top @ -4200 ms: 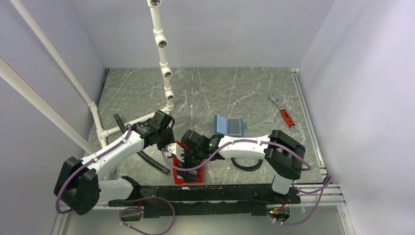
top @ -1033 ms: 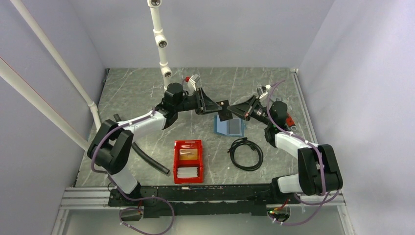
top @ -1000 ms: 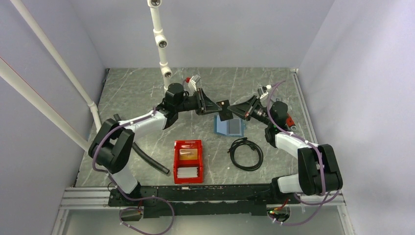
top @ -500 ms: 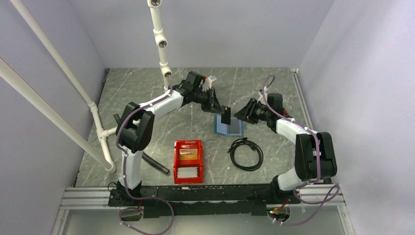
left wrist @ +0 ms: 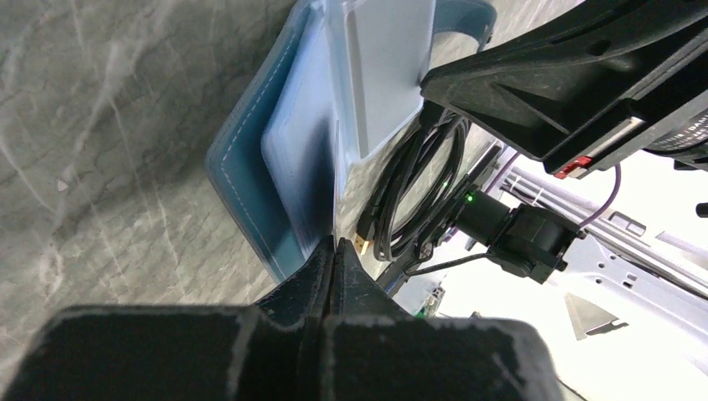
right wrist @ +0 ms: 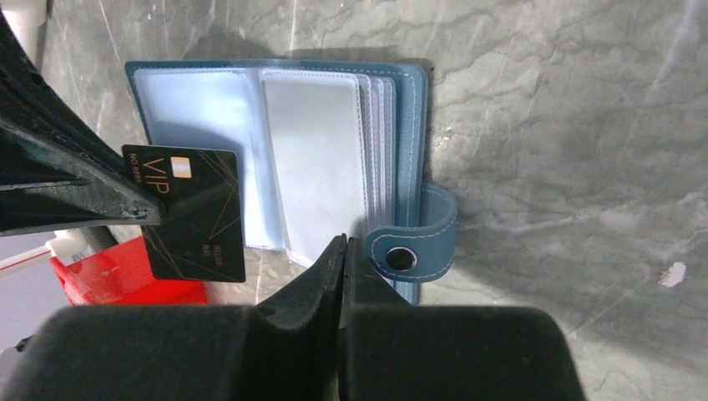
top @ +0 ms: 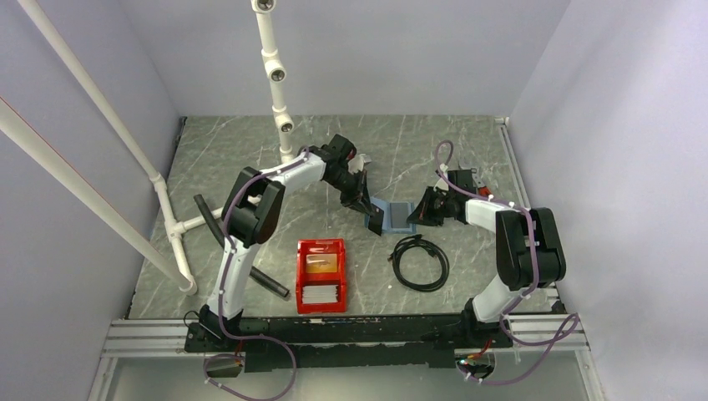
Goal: Put the credit cards into the card holder
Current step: Insert the credit card into the card holder.
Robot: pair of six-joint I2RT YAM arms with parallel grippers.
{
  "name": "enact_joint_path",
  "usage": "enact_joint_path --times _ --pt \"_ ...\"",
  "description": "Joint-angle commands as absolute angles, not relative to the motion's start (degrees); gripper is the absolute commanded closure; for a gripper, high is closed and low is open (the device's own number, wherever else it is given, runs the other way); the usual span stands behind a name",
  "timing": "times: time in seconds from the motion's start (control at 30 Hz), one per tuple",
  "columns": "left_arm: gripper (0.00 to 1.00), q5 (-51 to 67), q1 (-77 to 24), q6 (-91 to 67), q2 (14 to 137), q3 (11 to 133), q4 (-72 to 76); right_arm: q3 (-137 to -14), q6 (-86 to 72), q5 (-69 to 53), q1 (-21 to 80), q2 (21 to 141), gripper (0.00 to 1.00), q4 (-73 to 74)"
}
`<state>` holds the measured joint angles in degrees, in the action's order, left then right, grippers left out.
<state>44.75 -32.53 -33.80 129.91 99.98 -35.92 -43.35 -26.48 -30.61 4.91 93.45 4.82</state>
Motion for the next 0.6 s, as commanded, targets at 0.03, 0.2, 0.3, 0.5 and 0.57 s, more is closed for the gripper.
enact_joint_path --times 0.03,0.2,0.3,0.5,0.57 --pt "1.0 46.1 -32.6 -33.4 130.5 102.7 -35.1 -45.7 -24.6 -27.7 4.8 94.4 1.0 5.6" --pt "1.0 49.6 -32.7 -35.1 131.3 102.9 -31.4 -46.0 -24.7 -27.9 5.1 95.5 1.0 5.5" --pt "1.0 50.7 -32.7 -36.9 131.3 101.9 -27.9 -46.1 -24.6 -27.6 5.3 96.0 1.0 5.8" --pt "1.0 51.9 -32.7 -37.8 134.2 103.9 -28.6 -46.1 -24.5 -27.1 5.5 96.1 1.0 6.0" --pt "1.0 51.7 -32.7 -38.0 134.1 103.5 -28.6 -46.0 -24.5 -27.0 5.5 96.0 1.0 6.0"
